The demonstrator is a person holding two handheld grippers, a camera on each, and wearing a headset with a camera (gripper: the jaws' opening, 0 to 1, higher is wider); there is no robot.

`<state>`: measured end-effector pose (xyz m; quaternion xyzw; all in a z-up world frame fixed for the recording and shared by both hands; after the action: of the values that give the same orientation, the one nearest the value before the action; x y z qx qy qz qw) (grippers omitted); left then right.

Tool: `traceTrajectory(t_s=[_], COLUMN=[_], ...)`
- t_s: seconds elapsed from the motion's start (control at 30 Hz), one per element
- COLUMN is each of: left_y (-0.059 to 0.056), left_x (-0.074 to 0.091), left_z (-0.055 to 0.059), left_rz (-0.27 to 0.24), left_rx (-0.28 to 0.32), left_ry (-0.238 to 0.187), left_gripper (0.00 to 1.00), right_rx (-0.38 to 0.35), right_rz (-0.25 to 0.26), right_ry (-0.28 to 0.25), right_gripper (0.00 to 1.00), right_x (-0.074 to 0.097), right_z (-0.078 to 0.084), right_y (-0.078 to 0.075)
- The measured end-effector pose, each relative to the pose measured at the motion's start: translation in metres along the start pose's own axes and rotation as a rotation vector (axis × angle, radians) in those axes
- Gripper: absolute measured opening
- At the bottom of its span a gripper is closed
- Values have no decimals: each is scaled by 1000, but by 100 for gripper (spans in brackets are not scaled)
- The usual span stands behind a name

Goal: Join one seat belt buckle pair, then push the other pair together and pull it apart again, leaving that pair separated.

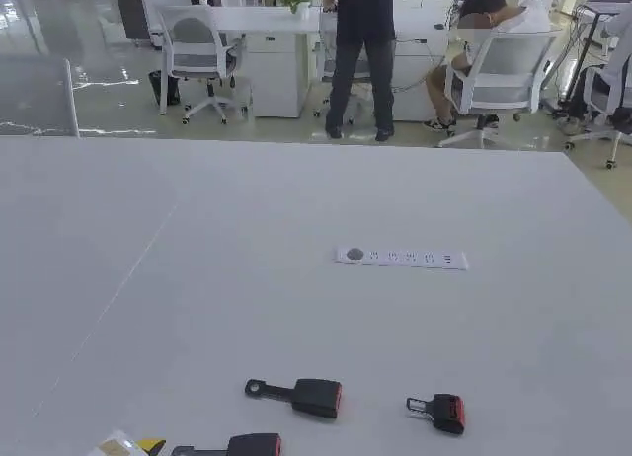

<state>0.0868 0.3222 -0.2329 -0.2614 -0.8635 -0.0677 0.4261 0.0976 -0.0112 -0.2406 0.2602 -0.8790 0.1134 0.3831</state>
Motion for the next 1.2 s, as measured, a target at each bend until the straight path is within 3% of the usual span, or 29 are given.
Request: traceTrajectory(t_s=[0.53,1.2], left_y=[-1,-4], left_x=[1,4], left_z=[3,-1], left_rz=[8,13], left_rx=[13,14], left_ry=[-13,-20], left_gripper=[100,100], right_rx=[-22,-32], right_rz=[3,11], right_ry=[2,-3], right_gripper=[92,91], right_x=[1,0], right_z=[7,1], right_y=[4,3])
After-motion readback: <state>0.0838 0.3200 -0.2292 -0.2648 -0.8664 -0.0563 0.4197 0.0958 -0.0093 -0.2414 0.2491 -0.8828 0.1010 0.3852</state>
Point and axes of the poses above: the centre of the closed fingertips' face, and the gripper's own axes: x roughly backward along the fingers, y roughly to its left, z roughly out of its underside, the point moved 2 cm from there along x, roughly backward along the fingers, and after that the axes turned 13 degrees about y, right-handed, at the moved point
